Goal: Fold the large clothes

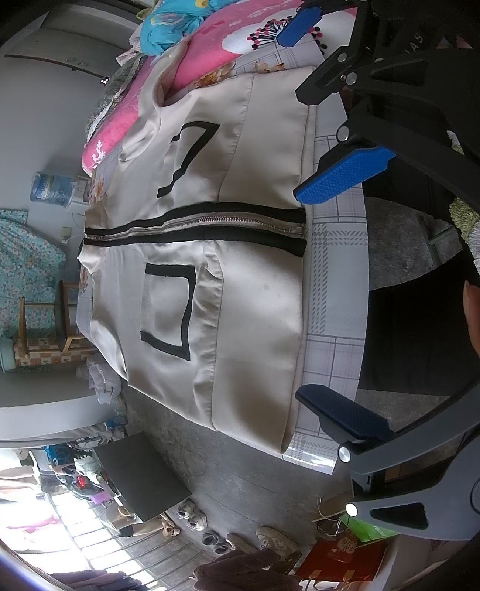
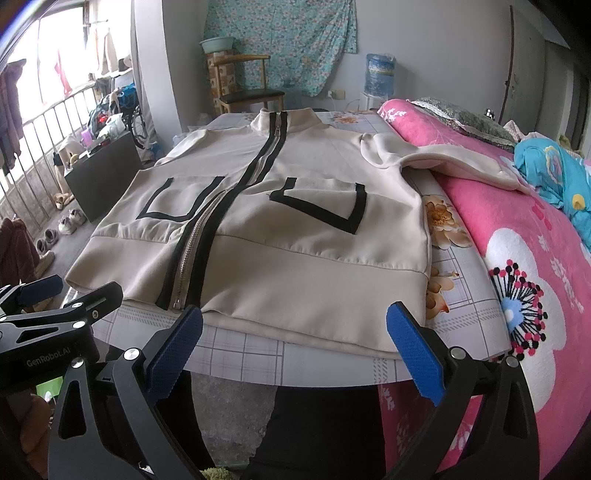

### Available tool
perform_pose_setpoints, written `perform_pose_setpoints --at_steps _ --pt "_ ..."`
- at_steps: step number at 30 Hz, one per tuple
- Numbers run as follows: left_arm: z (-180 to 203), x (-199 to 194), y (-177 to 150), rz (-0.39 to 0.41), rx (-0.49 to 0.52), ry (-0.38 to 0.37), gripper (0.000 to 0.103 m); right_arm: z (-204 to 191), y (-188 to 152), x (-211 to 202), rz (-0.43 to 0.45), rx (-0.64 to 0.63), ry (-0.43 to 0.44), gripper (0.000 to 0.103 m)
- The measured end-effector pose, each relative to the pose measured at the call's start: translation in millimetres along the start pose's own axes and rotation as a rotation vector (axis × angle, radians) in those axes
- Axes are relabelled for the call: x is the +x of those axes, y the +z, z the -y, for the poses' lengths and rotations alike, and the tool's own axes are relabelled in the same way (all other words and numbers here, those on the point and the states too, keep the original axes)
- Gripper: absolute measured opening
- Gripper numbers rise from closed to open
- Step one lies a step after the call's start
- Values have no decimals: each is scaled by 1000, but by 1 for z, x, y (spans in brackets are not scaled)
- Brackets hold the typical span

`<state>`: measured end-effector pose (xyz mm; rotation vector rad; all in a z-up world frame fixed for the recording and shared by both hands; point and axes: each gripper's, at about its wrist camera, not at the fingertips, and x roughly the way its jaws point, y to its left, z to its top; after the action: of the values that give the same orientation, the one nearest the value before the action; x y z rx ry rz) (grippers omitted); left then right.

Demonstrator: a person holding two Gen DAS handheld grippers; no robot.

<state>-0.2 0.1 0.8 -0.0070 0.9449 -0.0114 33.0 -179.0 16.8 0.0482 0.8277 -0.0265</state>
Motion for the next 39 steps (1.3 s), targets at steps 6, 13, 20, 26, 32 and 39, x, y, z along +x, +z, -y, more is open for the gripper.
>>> perform_pose_setpoints --at_steps 6,13,20,26,32,39 --pt "0 0 0 1 -1 0 95 0 0 0 1 -1 0 97" --pt "0 0 0 2 -1 -2 95 0 0 1 2 -1 -1 97" --pt "0 0 0 2 0 1 95 0 0 1 3 -2 -2 97" --pt "1 -1 5 1 0 2 95 0 0 1 1 -2 -3 97" --pt "-5 8 12 -11 5 10 95 4 0 8 -12 6 -3 97" --pt "1 28 10 -37 19 8 95 15 -1 20 -22 23 -19 97"
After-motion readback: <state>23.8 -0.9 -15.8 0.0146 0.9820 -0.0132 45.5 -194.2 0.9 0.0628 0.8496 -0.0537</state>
